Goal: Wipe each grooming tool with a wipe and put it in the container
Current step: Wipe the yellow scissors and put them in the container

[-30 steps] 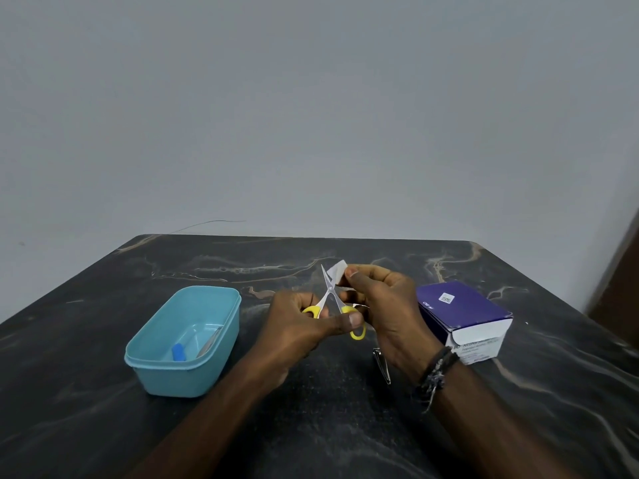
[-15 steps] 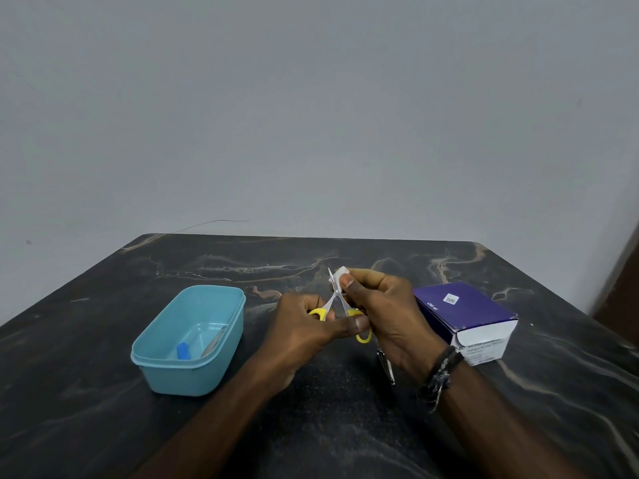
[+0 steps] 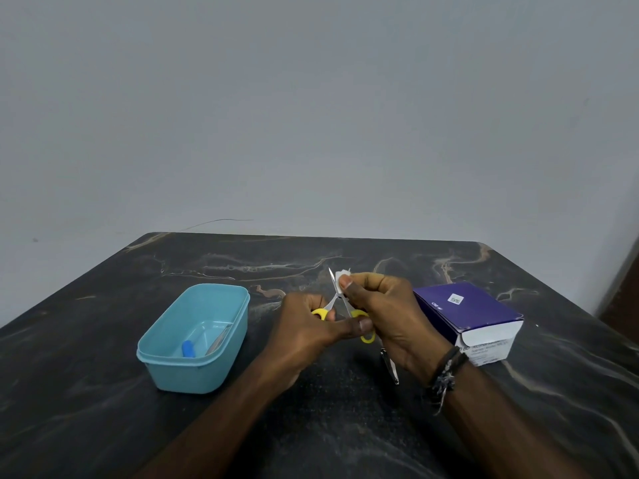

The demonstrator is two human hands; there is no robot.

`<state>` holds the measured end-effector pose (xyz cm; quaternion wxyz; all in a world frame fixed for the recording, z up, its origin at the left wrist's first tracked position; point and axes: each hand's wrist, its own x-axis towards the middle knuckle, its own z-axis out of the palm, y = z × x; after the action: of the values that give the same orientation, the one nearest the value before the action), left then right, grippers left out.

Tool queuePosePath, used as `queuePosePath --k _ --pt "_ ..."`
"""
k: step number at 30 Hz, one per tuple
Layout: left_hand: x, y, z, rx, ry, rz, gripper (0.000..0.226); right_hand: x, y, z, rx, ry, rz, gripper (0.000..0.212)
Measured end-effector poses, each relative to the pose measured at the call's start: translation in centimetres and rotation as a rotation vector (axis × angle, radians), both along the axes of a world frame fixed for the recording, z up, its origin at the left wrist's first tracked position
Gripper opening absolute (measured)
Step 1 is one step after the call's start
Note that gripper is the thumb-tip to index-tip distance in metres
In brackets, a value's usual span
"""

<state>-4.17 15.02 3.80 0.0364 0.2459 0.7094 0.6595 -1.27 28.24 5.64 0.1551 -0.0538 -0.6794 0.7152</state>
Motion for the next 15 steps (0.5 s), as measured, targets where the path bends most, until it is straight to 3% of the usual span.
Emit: queuePosePath --k 7,12,15 --pt "0.02 0.14 0.01 -0.048 0.009 -0.013 0.045 -0.08 0.07 0.07 0.017 0.034 -0.124 0.020" --pt "-0.18 -0.12 -0.18 -0.064 0.010 0.032 0.051 0.50 -0.16 0.37 0.111 -0.041 0.014 0.020" --pt "-0.14 -0.14 -0.07 -0.079 0.006 0.034 0.047 0.57 -0.31 0.57 0.123 -0.026 -0.011 0.019"
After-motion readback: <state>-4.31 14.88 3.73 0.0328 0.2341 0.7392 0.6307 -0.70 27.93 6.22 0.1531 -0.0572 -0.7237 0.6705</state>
